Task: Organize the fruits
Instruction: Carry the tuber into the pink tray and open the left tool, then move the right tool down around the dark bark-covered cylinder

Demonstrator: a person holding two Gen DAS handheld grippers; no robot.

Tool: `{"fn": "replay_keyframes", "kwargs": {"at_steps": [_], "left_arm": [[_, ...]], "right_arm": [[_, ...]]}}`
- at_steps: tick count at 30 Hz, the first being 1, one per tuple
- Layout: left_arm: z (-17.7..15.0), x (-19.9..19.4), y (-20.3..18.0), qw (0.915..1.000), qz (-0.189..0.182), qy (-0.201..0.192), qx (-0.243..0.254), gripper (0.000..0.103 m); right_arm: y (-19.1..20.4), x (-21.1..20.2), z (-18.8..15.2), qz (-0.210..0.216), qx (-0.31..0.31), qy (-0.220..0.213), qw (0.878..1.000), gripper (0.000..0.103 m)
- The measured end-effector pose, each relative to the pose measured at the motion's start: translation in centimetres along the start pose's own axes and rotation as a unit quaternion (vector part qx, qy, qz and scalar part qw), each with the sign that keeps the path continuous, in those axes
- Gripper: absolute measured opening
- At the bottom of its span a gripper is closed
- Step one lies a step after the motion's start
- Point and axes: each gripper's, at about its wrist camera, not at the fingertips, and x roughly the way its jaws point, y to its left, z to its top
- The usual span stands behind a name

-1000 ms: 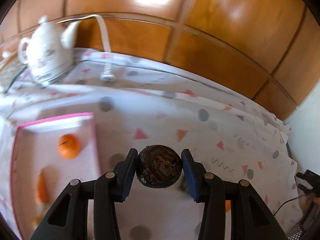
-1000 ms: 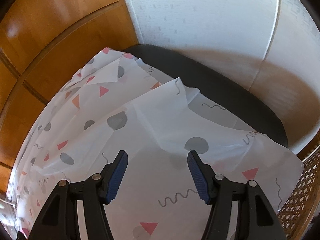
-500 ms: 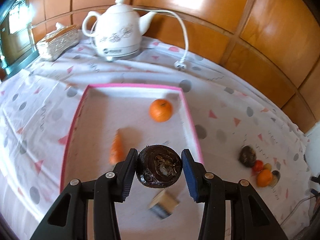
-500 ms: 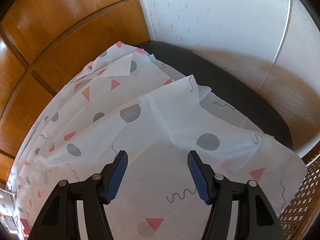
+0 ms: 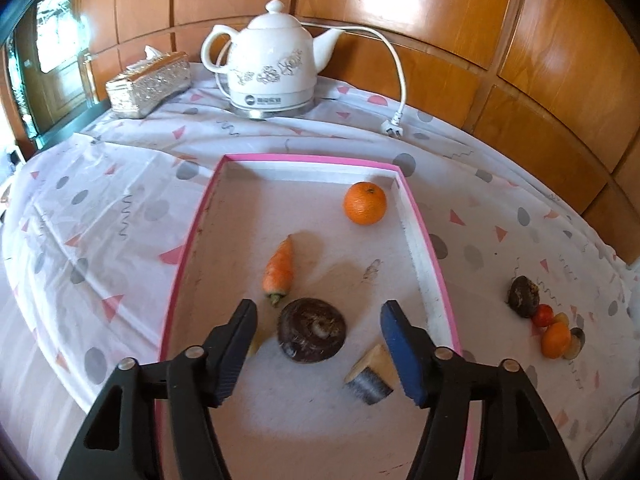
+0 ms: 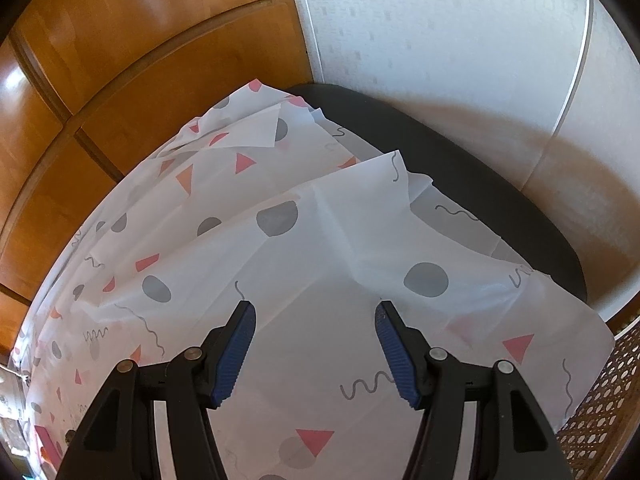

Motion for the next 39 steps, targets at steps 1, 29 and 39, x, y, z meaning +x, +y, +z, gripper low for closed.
{"fn": "replay_keyframes", "kwargs": {"at_steps": [1, 29, 39], "left_arm": [[-0.2, -0.3, 0.1, 1.0, 0.002, -0.004, 0.0, 0.072], [-3.9, -3.7, 1.7, 0.9991, 0.03, -0.031, 0.001, 0.093], [-4.1, -3.8, 1.7, 0.9992, 0.029, -0.027, 0.002, 0.093]], "right_arm": [[0.1, 0.0, 0.0, 0.001, -0.002, 0.0, 1.0, 0.063], [7.8, -1.2, -3.0, 0.128, -0.174, 0.002, 0.976, 0.063], [13.7, -1.8, -8.0, 0.194, -0.326, 0.029, 0.925, 0.059]]}}
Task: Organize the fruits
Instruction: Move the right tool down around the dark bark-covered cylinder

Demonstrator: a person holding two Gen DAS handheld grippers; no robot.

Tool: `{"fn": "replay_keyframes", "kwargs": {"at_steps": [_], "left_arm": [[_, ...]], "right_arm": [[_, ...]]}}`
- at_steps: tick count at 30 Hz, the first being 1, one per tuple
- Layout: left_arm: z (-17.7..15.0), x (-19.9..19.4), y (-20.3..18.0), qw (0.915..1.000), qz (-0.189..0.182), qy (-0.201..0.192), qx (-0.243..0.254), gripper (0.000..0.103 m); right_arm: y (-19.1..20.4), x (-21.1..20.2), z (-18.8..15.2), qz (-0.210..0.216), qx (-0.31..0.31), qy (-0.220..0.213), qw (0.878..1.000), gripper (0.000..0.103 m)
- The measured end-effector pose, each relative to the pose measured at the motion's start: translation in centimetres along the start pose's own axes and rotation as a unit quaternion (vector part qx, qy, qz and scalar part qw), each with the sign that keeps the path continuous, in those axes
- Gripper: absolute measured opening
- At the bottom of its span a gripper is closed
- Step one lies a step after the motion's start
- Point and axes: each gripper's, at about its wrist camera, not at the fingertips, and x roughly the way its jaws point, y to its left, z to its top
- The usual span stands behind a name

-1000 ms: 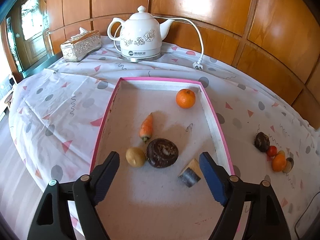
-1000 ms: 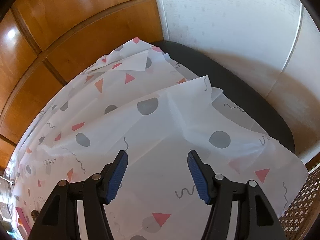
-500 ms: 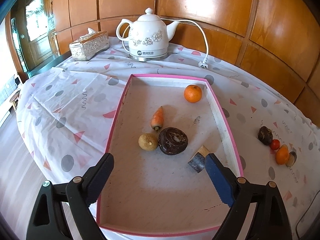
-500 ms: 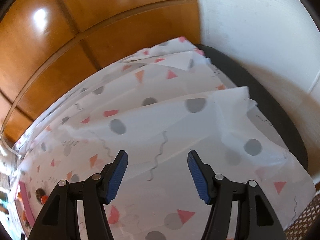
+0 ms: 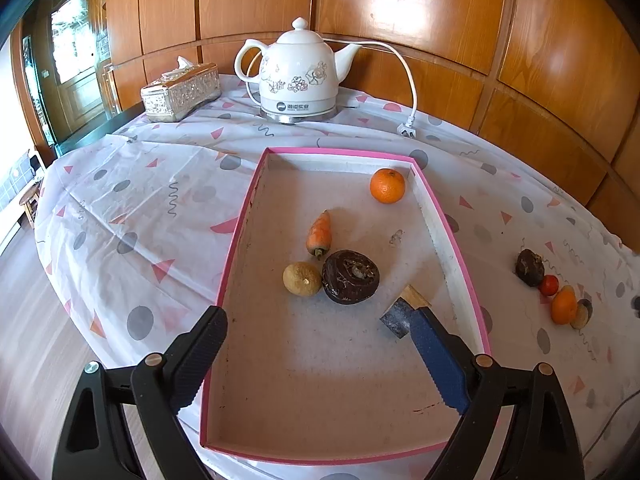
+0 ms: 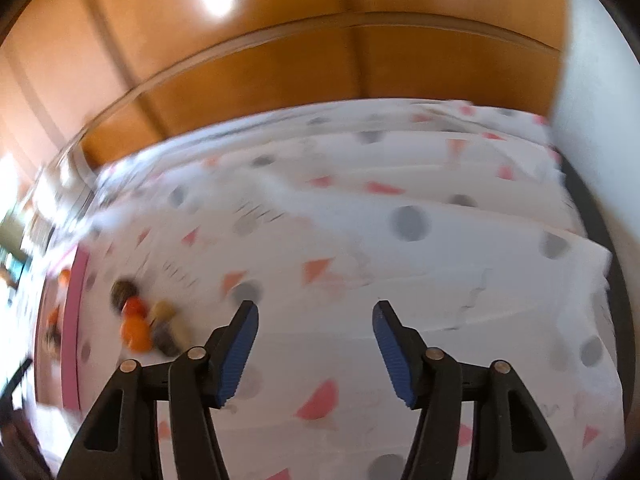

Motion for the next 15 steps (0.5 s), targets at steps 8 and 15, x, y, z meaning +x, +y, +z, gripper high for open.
{"fn": "replay_keyframes", "kwargs": {"at_steps": [8, 15], "left_arm": [[-0.1, 0.0, 0.5, 1.0, 0.0, 0.002, -0.007, 0.093], [-0.1, -0.2, 1.3, 0.9999, 0.002, 0.0, -0.014, 0.093]], "right_arm": [[6.0, 1.4, -1.6, 0.047, -0.106, 0.04, 0.992, 0.054], [9.2, 2.3, -2.1, 0.065, -0.15, 0.062, 0.985, 0.054]]}}
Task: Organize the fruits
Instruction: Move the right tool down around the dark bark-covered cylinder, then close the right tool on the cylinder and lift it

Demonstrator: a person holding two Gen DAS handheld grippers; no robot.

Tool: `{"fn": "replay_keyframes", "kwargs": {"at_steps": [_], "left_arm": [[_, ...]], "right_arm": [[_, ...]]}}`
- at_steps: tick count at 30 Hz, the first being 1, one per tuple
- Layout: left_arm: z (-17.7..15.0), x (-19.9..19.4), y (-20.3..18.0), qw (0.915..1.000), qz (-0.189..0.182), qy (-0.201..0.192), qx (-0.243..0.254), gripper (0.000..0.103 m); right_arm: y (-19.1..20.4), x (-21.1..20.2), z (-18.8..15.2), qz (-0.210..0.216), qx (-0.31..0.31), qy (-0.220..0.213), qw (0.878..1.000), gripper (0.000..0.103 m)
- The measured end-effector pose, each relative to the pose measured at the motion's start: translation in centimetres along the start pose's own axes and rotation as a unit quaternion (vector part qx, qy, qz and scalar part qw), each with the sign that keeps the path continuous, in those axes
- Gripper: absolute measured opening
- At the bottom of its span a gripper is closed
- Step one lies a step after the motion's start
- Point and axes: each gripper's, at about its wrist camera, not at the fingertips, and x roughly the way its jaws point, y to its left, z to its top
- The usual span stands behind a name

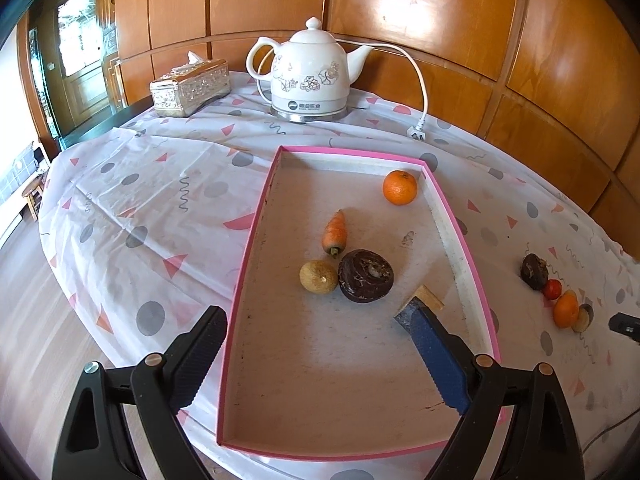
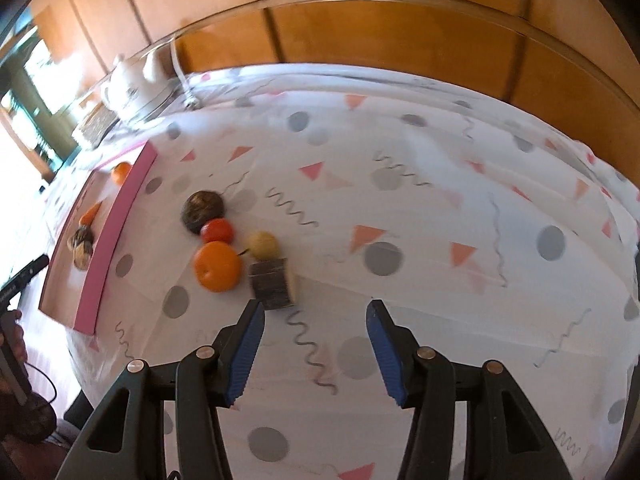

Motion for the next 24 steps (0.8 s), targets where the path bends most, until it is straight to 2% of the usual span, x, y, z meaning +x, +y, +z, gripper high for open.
{"fn": "replay_keyframes", "kwargs": {"at_steps": [5, 12, 14, 16, 17, 24], "left_arm": [[-0.2, -0.1, 0.8, 1.0, 0.002, 0.002, -0.008, 0.093], [-0.3, -0.5, 2.1, 0.9997, 0.008, -0.002, -0.021, 0.093], [-0.5, -0.5, 2.4, 0.9996, 0.011, -0.002, -0.024, 0.093], [-0.6, -0.6, 2.8, 0.9995, 0.014, -0.001, -0.029, 0.093], [-0.7, -0.7, 3.0, 0.9993, 0.016, -0.001, -0.033, 0.093], [-1.2, -1.3, 4.2, 0.9983, 0.025, -0.007, -0.052, 0.093]], "right_arm": [[2.3, 1.8, 0.6, -0.005, -0.035, 0.021, 0.999, 0.054], [4.4, 4.2, 1.0, -0.039, -0.073, 0.033, 0.996, 0.053], [4.6, 4.5, 1.0, -0.043, -0.078, 0.036, 0.995, 0.038], [4.8, 4.9, 0.9, -0.051, -0.083, 0.04, 0.994, 0.034], [4.9, 5.1, 0.9, -0.055, -0.085, 0.04, 0.994, 0.028], [4.4, 5.3, 0.6, -0.054, -0.076, 0.038, 0.995, 0.026]]}}
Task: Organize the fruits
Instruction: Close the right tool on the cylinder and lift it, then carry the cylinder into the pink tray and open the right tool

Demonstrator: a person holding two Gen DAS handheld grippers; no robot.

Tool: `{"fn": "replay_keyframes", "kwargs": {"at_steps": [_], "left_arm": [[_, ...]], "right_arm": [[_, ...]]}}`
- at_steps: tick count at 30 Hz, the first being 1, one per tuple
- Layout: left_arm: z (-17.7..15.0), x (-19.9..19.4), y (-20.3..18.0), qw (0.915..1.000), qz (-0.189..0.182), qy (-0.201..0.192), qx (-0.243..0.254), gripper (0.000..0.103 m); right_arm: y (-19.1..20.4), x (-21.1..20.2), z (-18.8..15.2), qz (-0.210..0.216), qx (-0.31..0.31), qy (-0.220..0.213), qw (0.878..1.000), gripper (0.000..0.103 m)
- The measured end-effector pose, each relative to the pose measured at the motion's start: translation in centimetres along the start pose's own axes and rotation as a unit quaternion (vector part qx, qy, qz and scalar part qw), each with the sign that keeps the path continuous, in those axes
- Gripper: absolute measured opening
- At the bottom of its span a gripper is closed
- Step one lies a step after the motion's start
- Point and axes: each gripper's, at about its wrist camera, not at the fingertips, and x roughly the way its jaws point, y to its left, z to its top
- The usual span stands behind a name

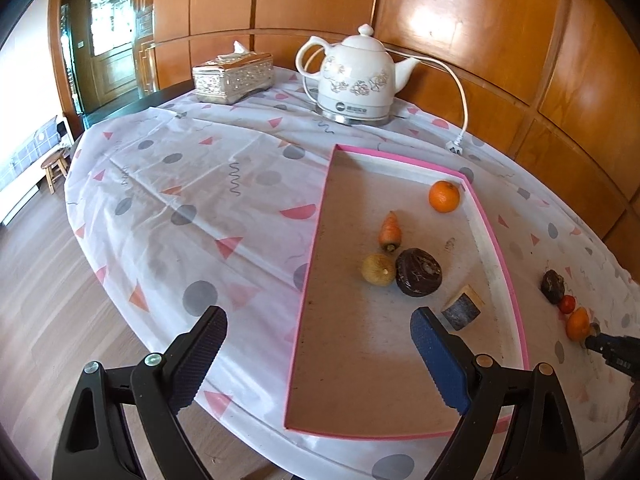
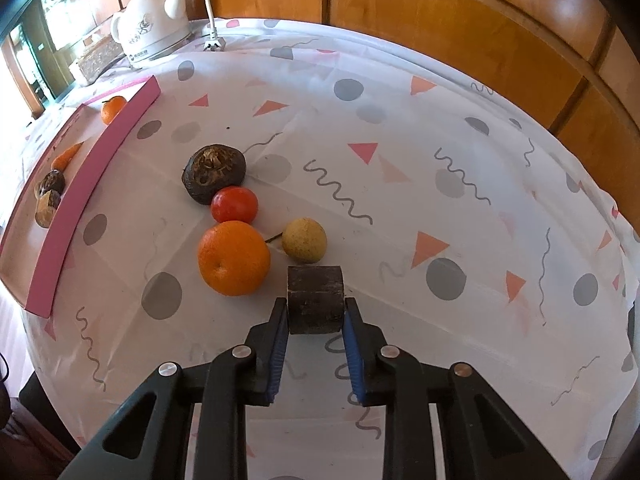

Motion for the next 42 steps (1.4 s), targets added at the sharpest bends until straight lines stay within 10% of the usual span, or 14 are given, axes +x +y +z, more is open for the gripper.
{"fn": "replay_keyframes", "kwargs": {"at_steps": [18, 28, 42], "left_arm": [[-0.3, -0.9, 0.7, 0.9999, -0.002, -0.011, -0.011, 0.094], [-0.4, -0.8, 0.7, 0.9999, -0.003, -0.012, -0.011, 0.095], [-0.4, -0.5, 1.0, 0.9998, -0.004, -0.01, -0.016, 0.095]], "right_arm": [[1.4, -0.7, -1.8, 0.006, 0.008, 0.008, 1.0, 0.026], [4.1, -3.4, -2.8, 0.087, 0.015, -0.012, 0.996, 0.026], [14.9, -5.0, 4.2, 0.173, -0.066, -0.053, 0.981, 0.026]]}}
